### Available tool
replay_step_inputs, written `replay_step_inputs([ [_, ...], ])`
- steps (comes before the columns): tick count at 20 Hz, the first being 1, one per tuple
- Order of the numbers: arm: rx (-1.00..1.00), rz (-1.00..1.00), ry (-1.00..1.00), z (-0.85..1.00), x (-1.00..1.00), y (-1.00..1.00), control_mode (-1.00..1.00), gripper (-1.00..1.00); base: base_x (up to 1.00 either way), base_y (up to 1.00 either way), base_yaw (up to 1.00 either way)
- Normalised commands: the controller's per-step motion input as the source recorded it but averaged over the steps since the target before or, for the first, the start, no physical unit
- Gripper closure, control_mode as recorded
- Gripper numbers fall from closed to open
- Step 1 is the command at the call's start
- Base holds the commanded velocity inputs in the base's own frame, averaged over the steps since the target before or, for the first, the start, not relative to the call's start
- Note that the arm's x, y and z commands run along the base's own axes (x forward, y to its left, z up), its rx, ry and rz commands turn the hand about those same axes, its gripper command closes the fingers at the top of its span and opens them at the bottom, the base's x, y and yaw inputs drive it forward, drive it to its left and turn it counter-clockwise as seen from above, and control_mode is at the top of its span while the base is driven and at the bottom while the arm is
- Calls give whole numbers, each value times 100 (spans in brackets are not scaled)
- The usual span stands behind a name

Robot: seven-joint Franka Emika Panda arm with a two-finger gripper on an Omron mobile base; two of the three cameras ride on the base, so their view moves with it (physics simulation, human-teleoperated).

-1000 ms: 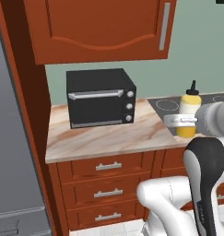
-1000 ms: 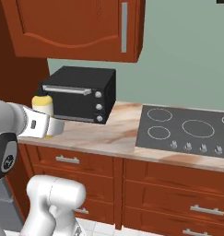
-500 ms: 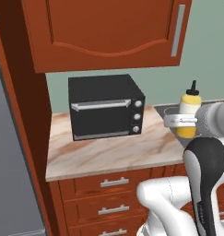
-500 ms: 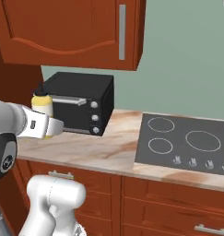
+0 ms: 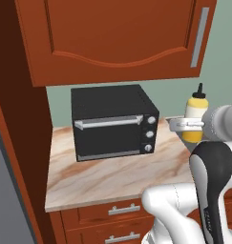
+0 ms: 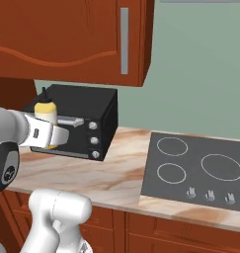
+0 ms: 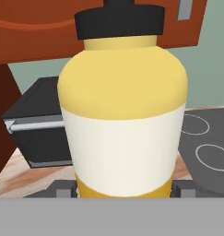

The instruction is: Take 2 condiments from the cabinet and move them on the counter near the stove.Make sure the condiments are lined up with each other, next to each other.

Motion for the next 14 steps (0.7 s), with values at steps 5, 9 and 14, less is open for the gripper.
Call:
replay_step_inputs([
  [5,0,0,0,0,0,0,100,100,21,0,0],
  [9,0,0,0,0,0,0,100,100,0,0,0],
  [14,0,2,0,-3,0,-9,-100,100,2,-1,0],
])
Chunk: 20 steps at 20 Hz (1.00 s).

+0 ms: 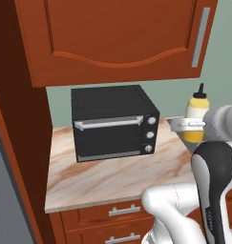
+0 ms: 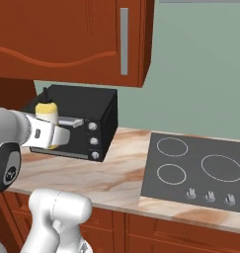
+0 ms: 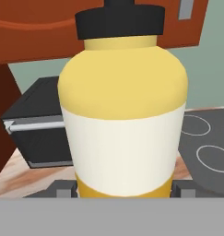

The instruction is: Take 2 condiments from the cabinet and move them on the counter near the stove.Make sure the condiments are lined up with each other, next to each other.

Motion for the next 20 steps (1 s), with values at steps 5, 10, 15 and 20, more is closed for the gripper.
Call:
replay_step_inputs([
  [5,0,10,1,-16,0,-42,-100,100,0,0,0],
  [10,0,14,0,-29,8,-44,-100,100,0,0,0],
  [15,-2,18,0,-46,14,-67,-100,100,0,0,0],
  [20,-12,17,0,-54,26,-67,-100,100,0,0,0],
])
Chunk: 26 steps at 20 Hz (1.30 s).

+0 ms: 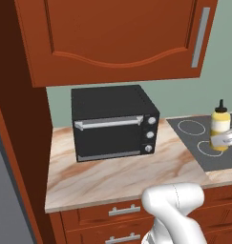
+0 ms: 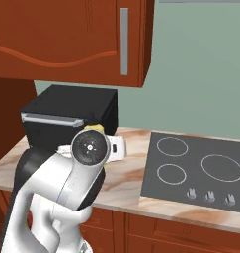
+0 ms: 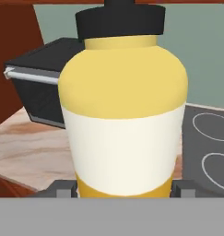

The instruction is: Take 2 condiments from the cabinet and move them on the counter near the stove.Make sure the condiments are lined up with each other, next to each other.

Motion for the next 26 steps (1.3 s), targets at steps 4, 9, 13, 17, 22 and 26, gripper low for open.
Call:
replay_step_inputs([
  [4,-7,13,0,-53,30,-44,-100,100,0,0,0],
  [9,-1,7,0,-30,40,-12,-100,100,0,0,0],
  [13,0,1,0,-25,46,0,-100,100,0,0,0],
  [17,0,9,0,-36,41,0,-100,100,0,0,0],
  [22,3,13,0,-40,47,0,-100,100,0,0,0],
  [26,8,19,0,-33,53,0,-100,100,0,0,0],
])
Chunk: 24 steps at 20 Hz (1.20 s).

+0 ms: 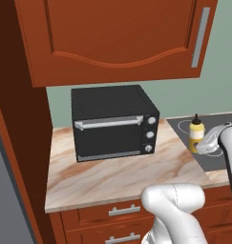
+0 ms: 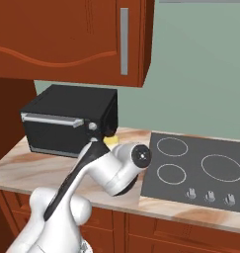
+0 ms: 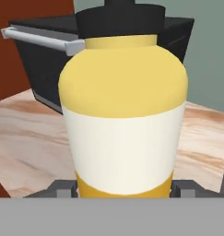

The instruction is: Take 2 condiments from the cabinet and move them on the counter near the stove.Make sure the condiments are lined up with each other, next to each other.

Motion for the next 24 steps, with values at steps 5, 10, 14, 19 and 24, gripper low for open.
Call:
replay_step_inputs([
  [5,7,13,0,-34,47,-12,-100,100,0,0,0],
  [10,7,8,2,-33,40,-23,-100,100,0,0,0],
  [14,4,5,7,-31,37,-8,-100,100,0,0,0],
  [19,1,3,7,-33,34,0,-100,100,0,0,0],
  [24,0,1,1,-42,36,-7,-100,100,0,0,0],
])
